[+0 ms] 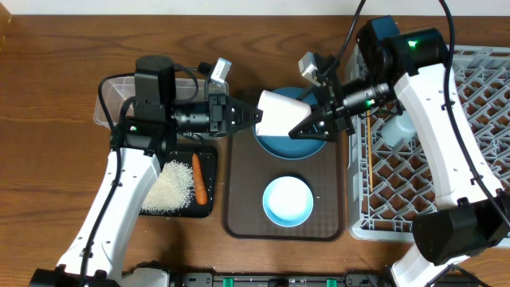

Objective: Sort waste into correct bins and load items into the dishwasher rack
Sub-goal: 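Reach right gripper to the pink cup and grasp it from the left gripper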

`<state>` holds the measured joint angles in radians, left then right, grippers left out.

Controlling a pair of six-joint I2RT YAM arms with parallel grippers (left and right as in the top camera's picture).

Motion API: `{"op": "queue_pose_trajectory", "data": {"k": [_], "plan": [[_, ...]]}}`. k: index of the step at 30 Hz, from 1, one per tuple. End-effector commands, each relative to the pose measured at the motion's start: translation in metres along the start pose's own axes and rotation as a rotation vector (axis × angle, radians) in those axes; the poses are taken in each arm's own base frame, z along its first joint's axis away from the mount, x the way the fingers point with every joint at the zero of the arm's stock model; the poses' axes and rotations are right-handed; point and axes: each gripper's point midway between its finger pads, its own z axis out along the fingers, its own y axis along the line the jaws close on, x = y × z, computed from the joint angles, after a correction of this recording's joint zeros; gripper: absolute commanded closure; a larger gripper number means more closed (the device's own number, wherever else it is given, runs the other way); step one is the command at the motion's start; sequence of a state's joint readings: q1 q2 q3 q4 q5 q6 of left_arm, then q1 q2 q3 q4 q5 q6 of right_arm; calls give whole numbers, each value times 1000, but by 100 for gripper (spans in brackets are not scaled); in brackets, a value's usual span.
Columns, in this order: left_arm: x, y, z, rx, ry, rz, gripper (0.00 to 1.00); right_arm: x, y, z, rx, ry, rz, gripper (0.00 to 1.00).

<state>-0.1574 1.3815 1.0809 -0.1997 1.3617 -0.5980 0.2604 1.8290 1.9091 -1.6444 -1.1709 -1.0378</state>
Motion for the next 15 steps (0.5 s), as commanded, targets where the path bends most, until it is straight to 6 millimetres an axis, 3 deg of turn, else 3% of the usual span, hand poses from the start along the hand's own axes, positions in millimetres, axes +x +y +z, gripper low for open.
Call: {"op": "queue_pose_trajectory", "data": {"k": [1, 15], "plan": [[9, 11, 5, -5, 19, -20, 93, -11, 8, -4, -13, -55, -42, 50], [24, 21, 17, -48, 53, -33, 93, -16, 3, -5, -2, -69, -58, 59]]}}
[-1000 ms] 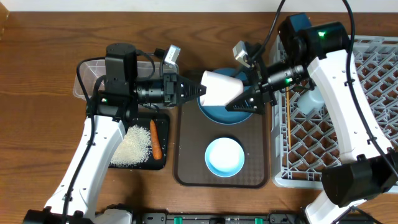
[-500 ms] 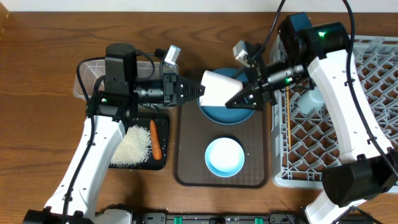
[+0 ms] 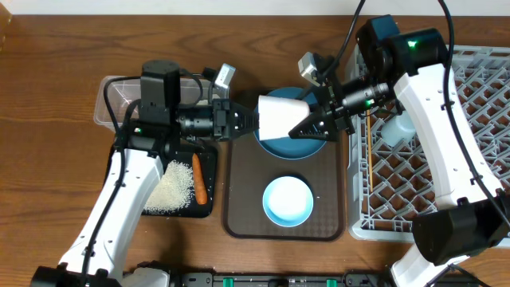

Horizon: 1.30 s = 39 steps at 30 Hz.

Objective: Sort waste into correct bins and load items into the dishwasher rack
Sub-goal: 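Reach right gripper to the pink cup and grasp it from the left gripper, then open left gripper and carry the pink cup with right gripper into the rack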

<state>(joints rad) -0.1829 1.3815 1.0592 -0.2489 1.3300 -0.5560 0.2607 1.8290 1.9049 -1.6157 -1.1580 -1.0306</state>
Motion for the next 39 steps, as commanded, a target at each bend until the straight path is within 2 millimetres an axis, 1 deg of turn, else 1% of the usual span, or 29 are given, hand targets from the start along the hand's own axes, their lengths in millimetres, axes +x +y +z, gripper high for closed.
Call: {"op": "queue_pose_trajectory", "data": {"k": [1, 4, 8, 11, 13, 14, 15, 18, 19, 21, 23, 26, 28, 31, 34, 36, 39], "plan": [[12, 11, 11, -30, 29, -13, 93, -17, 7, -6, -14, -77, -37, 60], [12, 12, 11, -36, 26, -10, 92, -17, 7, -6, -13, -77, -40, 60], [10, 14, 11, -49, 18, -10, 89, -17, 7, -6, -12, -77, -41, 61], [10, 17, 11, -62, 14, 12, 88, -17, 6, -7, -8, -80, -43, 61], [9, 21, 11, -83, 4, 4, 83, -17, 4, -9, -3, -83, -30, 62], [8, 23, 10, -94, -4, 4, 83, -17, 4, -10, 0, -84, -24, 62], [5, 26, 9, -110, -16, 4, 78, -17, 3, -12, 4, -87, -19, 62], [-2, 32, 3, -142, -50, 0, 75, -16, -1, -17, 18, -94, 16, 66], [-4, 34, 0, -145, -60, -2, 73, -15, -3, -20, 25, -95, 30, 66], [-10, 37, -8, -153, -87, -6, 64, -11, -6, -23, 41, -84, 45, 67], [-15, 40, -16, -162, -113, -13, 59, -4, -10, -27, 69, -57, 69, 68], [-22, 45, -28, -174, -149, -23, 56, 10, -20, -33, 124, 3, 132, 69], [-24, 46, -32, -178, -160, -29, 56, 20, -27, -39, 171, 42, 212, 70], [-24, 46, -32, -179, -161, -29, 56, 36, -40, -55, 259, 72, 395, 72], [-24, 48, -32, -184, -162, -34, 56, 56, -54, -77, 374, 90, 601, 76], [-24, 50, -33, -194, -165, -41, 56, 74, -64, -98, 486, 114, 731, 78], [-23, 50, -33, -196, -163, -47, 55, 102, -72, -131, 666, 159, 879, 82]]}}
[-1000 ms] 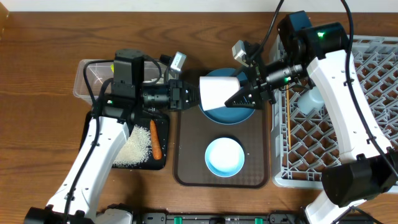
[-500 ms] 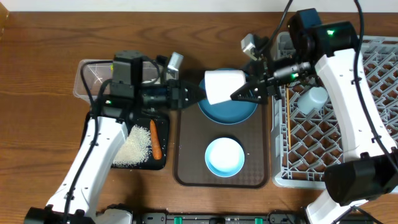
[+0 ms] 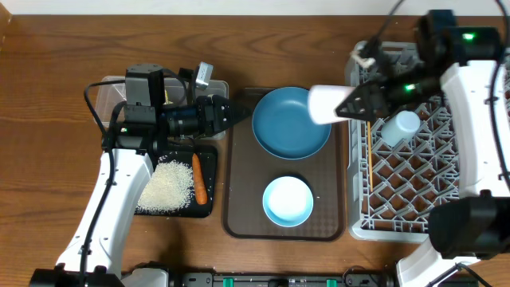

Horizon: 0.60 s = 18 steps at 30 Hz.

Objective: Sort waste into correct bins and load items into the dishwasher rack
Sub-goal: 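Open left gripper and carry the pink cup with right gripper into the rack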

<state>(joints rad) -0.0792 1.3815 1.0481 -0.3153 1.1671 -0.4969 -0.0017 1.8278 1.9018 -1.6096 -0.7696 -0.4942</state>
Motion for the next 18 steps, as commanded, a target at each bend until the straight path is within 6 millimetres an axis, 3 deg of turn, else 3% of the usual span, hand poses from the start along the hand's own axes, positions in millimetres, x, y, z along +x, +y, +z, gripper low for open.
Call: {"op": "queue_pose_trajectory", "data": {"k": [1, 5, 9, 13, 18], "plan": [[2, 7, 1, -16, 2, -13, 56, 23, -43, -34, 286, 21, 265, 83], [3, 19, 0, -75, -12, -49, 51, 48, -82, -69, 543, 23, 451, 85], [3, 26, -1, -114, -23, -67, 45, 68, -104, -100, 706, 4, 569, 87], [3, 26, -1, -114, -22, -67, 37, 89, -113, -116, 770, 20, 681, 90], [3, 26, -1, -114, -23, -80, 30, 101, -109, -117, 759, 55, 727, 94]]}}
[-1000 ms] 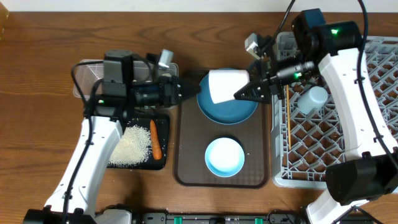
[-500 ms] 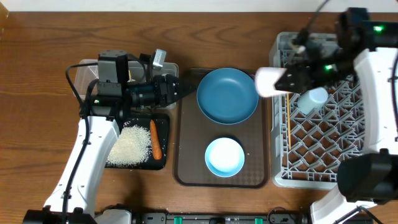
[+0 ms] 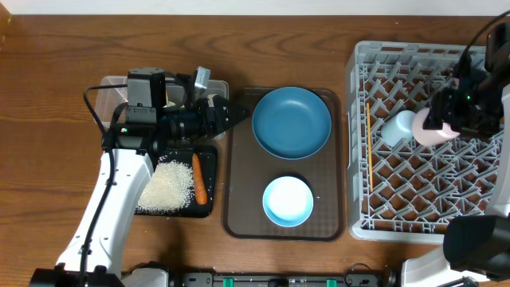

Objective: Sort waste into correct bins and load items into the dishwasher rack
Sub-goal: 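Open left gripper and carry the pink cup with right gripper into the rack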

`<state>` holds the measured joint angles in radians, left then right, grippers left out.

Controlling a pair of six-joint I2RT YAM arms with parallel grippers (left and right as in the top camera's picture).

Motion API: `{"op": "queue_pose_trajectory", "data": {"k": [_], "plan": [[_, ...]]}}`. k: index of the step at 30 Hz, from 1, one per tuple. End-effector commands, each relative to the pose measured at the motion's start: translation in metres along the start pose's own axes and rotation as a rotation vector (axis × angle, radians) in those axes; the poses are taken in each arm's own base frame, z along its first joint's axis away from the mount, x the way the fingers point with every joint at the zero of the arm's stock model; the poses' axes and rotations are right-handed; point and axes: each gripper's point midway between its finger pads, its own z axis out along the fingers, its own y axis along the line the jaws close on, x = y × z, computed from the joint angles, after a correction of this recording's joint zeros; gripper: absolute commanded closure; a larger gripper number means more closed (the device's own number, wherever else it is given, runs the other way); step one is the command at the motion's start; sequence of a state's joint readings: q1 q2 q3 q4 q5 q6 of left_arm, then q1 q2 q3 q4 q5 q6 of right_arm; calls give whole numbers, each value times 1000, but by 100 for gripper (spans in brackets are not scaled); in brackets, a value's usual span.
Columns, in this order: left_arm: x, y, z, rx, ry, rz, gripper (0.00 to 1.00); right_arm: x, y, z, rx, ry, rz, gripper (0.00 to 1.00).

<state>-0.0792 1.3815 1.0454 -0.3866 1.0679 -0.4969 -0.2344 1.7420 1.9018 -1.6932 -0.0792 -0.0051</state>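
Observation:
My right gripper [image 3: 443, 119] is shut on a pale white cup [image 3: 435, 129] and holds it over the grey dishwasher rack [image 3: 398, 227], in its upper right part. Another white cup [image 3: 396, 128] lies in the rack just left of it. On the brown tray [image 3: 239, 223] sit a blue plate [image 3: 291, 122] and a light blue bowl [image 3: 287, 199]. My left gripper [image 3: 237, 114] points right at the tray's left edge, open with nothing in it. A black tray [image 3: 209, 159] holds rice [image 3: 169, 187] and a carrot [image 3: 200, 183].
A clear plastic container [image 3: 110, 96] stands at the back left, under the left arm. A thin orange stick [image 3: 369, 159] lies along the rack's left side. The rack fills the table's right end.
My right gripper has moved the cup from the rack's left edge, beside the plate, to deeper over the rack on the right. The left arm has hardly moved.
Both grippers were on the white cup above the blue plate, the left at its left side and the right at its right. Then the left was withdrawn and empty by the tray's edge, while the right held the cup alone, now over the rack.

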Motion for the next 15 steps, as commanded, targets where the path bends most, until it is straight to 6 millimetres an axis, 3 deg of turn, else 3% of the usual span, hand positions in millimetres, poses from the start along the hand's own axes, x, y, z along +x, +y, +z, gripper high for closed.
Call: {"op": "queue_pose_trajectory", "data": {"k": [1, 6, 9, 12, 15], "plan": [[1, 5, 1, -11, 0, -23, 28, 3, -8, -7, 38, -21, 59, 96], [1, 5, 1, -11, 0, -25, 24, 18, -6, -17, 36, -48, 63, 98], [-1, 8, 1, -28, -11, -25, 23, 45, -5, -20, 35, -57, 97, 98], [-5, 14, 0, -63, -33, -25, 22, 70, -3, -15, 34, -75, 130, 99], [-5, 15, 0, -68, -36, -25, 21, 79, -5, -3, 32, -124, 151, 99]]}}
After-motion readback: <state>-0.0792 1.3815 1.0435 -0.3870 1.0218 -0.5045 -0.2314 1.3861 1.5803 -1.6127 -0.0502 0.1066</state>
